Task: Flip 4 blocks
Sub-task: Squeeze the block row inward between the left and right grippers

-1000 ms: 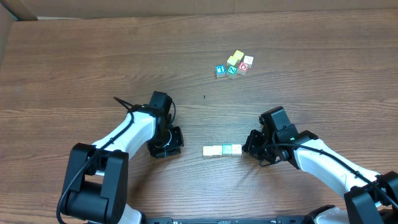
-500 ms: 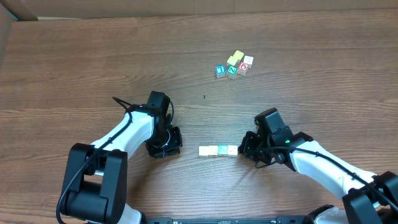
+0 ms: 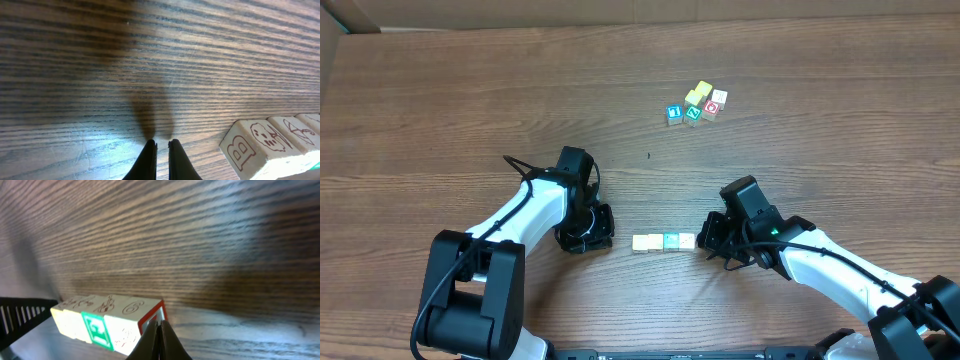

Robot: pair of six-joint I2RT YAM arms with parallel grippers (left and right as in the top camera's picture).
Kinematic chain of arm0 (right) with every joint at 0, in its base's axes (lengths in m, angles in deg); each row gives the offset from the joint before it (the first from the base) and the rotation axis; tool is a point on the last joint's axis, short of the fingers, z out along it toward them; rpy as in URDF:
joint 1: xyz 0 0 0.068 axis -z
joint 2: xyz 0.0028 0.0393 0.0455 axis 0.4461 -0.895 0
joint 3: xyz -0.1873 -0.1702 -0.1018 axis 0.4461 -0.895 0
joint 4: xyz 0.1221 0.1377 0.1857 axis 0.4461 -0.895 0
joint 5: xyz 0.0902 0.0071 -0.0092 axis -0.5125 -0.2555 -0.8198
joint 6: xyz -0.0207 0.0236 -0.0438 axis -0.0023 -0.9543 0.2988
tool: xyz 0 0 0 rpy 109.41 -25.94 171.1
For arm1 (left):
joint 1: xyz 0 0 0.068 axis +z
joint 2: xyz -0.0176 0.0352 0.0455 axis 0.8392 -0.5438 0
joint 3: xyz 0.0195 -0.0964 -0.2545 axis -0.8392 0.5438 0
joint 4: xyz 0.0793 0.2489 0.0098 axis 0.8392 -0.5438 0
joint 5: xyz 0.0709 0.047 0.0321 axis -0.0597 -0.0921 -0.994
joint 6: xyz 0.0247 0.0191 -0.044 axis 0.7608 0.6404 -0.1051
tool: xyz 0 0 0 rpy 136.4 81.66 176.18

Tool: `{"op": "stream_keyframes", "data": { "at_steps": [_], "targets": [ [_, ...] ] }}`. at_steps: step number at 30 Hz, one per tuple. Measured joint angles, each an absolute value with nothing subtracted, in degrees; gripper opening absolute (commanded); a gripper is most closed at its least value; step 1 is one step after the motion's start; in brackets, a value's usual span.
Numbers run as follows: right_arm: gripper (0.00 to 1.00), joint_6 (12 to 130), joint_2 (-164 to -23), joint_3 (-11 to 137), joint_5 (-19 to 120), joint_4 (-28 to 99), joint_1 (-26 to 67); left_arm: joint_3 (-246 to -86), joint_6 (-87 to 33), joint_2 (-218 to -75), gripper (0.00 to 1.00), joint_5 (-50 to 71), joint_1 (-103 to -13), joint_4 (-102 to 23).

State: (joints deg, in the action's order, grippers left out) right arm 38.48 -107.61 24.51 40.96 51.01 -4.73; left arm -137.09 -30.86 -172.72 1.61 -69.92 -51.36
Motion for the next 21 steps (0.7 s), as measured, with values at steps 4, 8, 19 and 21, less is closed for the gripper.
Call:
{"op": "stream_keyframes", "data": {
  "at_steps": [4,8,19,21],
  "targets": [
    [0.04,38.4,-107.6,24.5,41.7,50.9,-4.7,-137.1,-30.1,-172.7,0.04,1.6,-69.9,-51.5],
    [0.04,37.6,-107.6,24.5,42.0,49.2,-4.7,-137.1,-29.9,-172.7,0.04,1.6,-69.9,-51.7],
    [0.04,37.0,-107.6,24.5,41.8,49.1,-5.3,-137.1,-29.9,-172.7,0.04,4.1,-71.7,-51.4],
    [0.04,37.0,-107.6,24.5,41.7,49.1,-5.6,-137.1,-29.9,-172.7,0.04,4.2,-72.5,-51.3]
  ]
}}
